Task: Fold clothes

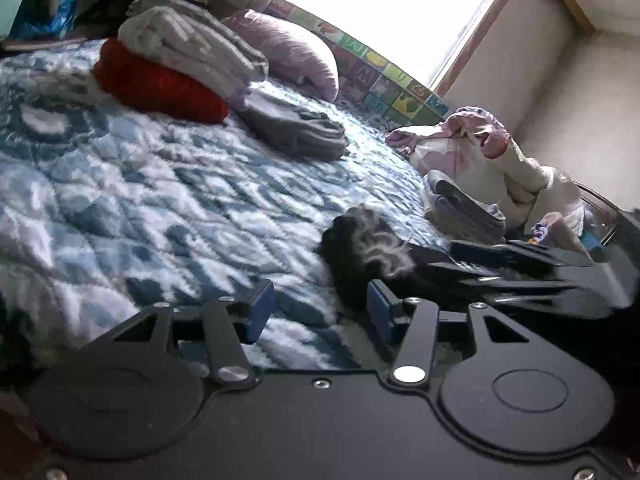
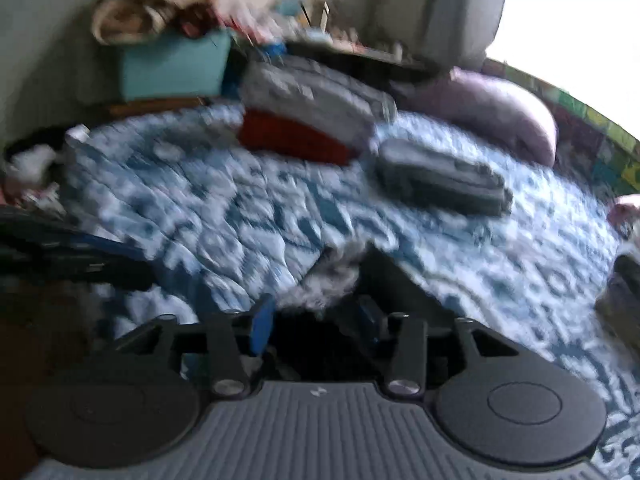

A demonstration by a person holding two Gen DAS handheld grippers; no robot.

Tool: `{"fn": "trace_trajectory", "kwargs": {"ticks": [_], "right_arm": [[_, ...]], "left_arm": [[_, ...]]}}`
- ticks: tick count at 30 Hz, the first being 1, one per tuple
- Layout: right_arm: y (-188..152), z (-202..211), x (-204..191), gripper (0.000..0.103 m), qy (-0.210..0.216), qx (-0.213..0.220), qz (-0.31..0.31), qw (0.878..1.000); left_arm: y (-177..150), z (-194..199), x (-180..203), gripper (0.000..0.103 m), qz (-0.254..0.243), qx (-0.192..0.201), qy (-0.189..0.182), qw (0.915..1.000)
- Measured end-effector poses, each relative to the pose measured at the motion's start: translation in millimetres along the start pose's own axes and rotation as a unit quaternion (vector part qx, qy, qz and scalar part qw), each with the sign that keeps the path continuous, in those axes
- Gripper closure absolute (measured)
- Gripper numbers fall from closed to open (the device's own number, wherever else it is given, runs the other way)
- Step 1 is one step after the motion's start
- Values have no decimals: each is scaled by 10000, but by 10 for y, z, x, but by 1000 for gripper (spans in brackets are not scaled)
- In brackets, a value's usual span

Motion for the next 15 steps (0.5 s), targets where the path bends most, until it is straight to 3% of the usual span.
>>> {"fn": "trace_trajectory", "kwargs": {"ticks": [3,5,7,9,11,15], "right_arm": [[-89,378,308,51,62,315,-292,9991],[-189,502,618,53,-154,410,-545,9976],[-332,495,966,65,-469,331,-868,9946],[-468,454,1265,72,-639,296,-1211,9901],[-557,365,1430,72,-723,318,-1375,9873],[-551,156,1387,72,-533,413,-1247,9899]], "left_arm": [[75,-53,197,52,-256,50,-58,9996],[162,-124,398,52,-547,90,-139,9984],[270,-257,634,53,-948,110,-97,9954],[372,-422,856,54,-1473,171,197,9888],[448,-625,1088,54,-1995,133,316,9793],[470,-1048,1240,54,-2579,-33,528,9647]]}}
Point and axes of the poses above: each gripper's, at about its wrist camera, not at the fingertips, and z roughly against the way its jaws point, x to its right, y to its top, the point moved 8 cm from there along -z, roughly the way its jaws point, and after that the axes turned 12 degrees about -x, right-handed, at the moved point
